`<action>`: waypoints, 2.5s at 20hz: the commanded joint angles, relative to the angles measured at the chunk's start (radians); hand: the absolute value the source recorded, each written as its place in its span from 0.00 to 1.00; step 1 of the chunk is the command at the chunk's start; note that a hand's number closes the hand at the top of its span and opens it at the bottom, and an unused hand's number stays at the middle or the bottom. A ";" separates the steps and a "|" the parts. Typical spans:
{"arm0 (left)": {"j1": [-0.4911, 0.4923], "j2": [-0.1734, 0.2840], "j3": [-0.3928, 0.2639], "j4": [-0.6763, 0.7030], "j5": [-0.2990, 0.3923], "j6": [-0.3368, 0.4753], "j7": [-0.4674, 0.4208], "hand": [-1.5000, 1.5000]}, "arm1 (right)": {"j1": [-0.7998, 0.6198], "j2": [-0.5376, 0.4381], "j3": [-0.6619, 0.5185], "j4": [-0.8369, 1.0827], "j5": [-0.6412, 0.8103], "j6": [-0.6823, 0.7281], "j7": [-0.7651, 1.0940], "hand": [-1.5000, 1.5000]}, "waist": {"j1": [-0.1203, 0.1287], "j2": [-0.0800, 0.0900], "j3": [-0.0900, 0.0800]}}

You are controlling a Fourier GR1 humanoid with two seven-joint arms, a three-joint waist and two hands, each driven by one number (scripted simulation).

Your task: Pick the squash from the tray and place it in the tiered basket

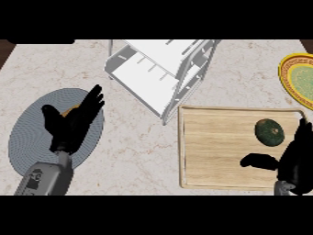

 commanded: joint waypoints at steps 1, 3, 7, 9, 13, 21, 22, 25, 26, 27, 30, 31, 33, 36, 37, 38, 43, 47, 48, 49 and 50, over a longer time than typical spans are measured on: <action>0.005 0.029 0.046 -0.027 0.017 -0.045 0.018 0.50 | -0.038 -0.020 -0.047 0.126 -0.029 -0.053 -0.070 0.00 | 0.004 0.008 0.007; 0.052 -0.022 -0.023 -0.119 -0.039 0.026 0.062 0.50 | 0.027 -0.015 -0.027 0.098 -0.015 -0.048 -0.076 0.00 | 0.004 0.006 0.008; 0.046 -0.014 0.012 -0.062 -0.022 -0.023 0.020 0.50 | -0.083 0.007 -0.025 0.187 -0.021 -0.051 -0.083 0.00 | 0.005 0.008 0.007; 0.031 -0.019 0.020 -0.100 -0.016 0.004 0.056 0.50 | -0.130 -0.051 -0.057 0.252 -0.117 -0.010 -0.170 1.00 | 0.011 0.008 0.008; 0.000 -0.031 0.019 -0.018 -0.039 -0.013 -0.006 0.50 | -0.119 -0.057 -0.038 0.298 -0.103 -0.087 -0.278 1.00 | 0.008 0.010 0.008; -0.026 -0.041 0.041 -0.024 -0.031 -0.007 0.050 0.50 | -0.133 -0.008 -0.012 0.249 -0.052 -0.139 -0.248 1.00 | 0.002 0.008 0.007; 0.023 -0.062 -0.008 -0.025 -0.078 -0.002 -0.008 0.50 | -0.087 -0.018 -0.022 0.207 -0.070 -0.169 -0.281 1.00 | 0.000 0.007 0.007; 0.024 -0.035 0.001 -0.081 -0.063 -0.005 0.054 0.50 | -0.065 0.093 0.111 0.172 0.106 -0.108 0.026 1.00 | 0.010 0.004 0.005; 0.008 -0.031 0.009 -0.064 -0.047 -0.023 0.045 0.50 | -0.040 0.094 0.169 0.177 0.080 -0.092 0.096 1.00 | 0.015 0.006 0.003; -0.015 -0.025 0.026 -0.057 -0.035 -0.025 0.060 0.50 | -0.024 0.094 0.178 0.195 0.060 -0.070 0.146 1.00 | 0.016 0.010 0.003; 0.008 -0.031 0.009 -0.051 -0.047 -0.025 0.046 0.50 | 0.010 0.095 0.244 0.170 0.047 -0.013 0.286 1.00 | 0.036 0.015 0.001; 0.003 -0.027 0.010 -0.044 -0.052 -0.024 0.045 0.50 | 0.007 0.095 0.282 0.129 0.056 -0.017 0.329 1.00 | 0.033 0.011 0.000; 0.001 -0.029 0.011 -0.047 -0.048 -0.027 0.047 0.50 | -0.012 0.096 0.336 0.065 0.096 -0.010 0.434 1.00 | 0.035 0.005 0.000; 0.017 -0.033 0.007 -0.047 -0.041 -0.034 0.044 0.50 | -0.013 0.096 0.415 -0.042 0.140 -0.048 0.547 1.00 | 0.025 -0.005 0.001; 0.000 -0.028 0.013 -0.046 -0.043 -0.031 0.050 0.50 | -0.035 0.096 0.425 -0.075 0.177 -0.036 0.565 1.00 | 0.021 -0.007 0.000; 0.026 -0.037 -0.003 -0.042 -0.057 -0.022 0.046 0.50 | -0.013 0.096 0.452 -0.108 0.182 -0.029 0.575 1.00 | 0.015 -0.013 -0.001; 0.020 -0.020 0.018 -0.041 -0.050 -0.029 0.039 0.50 | -0.078 0.096 0.505 -0.262 0.362 0.040 0.632 1.00 | 0.008 -0.019 -0.004; 0.026 -0.019 0.025 -0.036 -0.043 -0.030 0.045 0.50 | -0.135 0.097 0.550 -0.345 0.492 0.140 0.680 1.00 | 0.007 -0.019 -0.005; 0.023 -0.020 0.027 -0.033 -0.041 -0.028 0.048 0.50 | -0.153 0.097 0.570 -0.351 0.516 0.166 0.678 1.00 | 0.010 -0.019 -0.006; 0.010 -0.015 0.035 -0.031 -0.042 -0.025 0.052 0.50 | -0.169 0.097 0.578 -0.367 0.530 0.186 0.687 1.00 | 0.005 -0.018 -0.006; 0.005 -0.018 0.031 -0.028 -0.042 -0.027 0.052 0.50 | -0.206 0.098 0.576 -0.374 0.546 0.199 0.691 1.00 | 0.009 -0.015 -0.006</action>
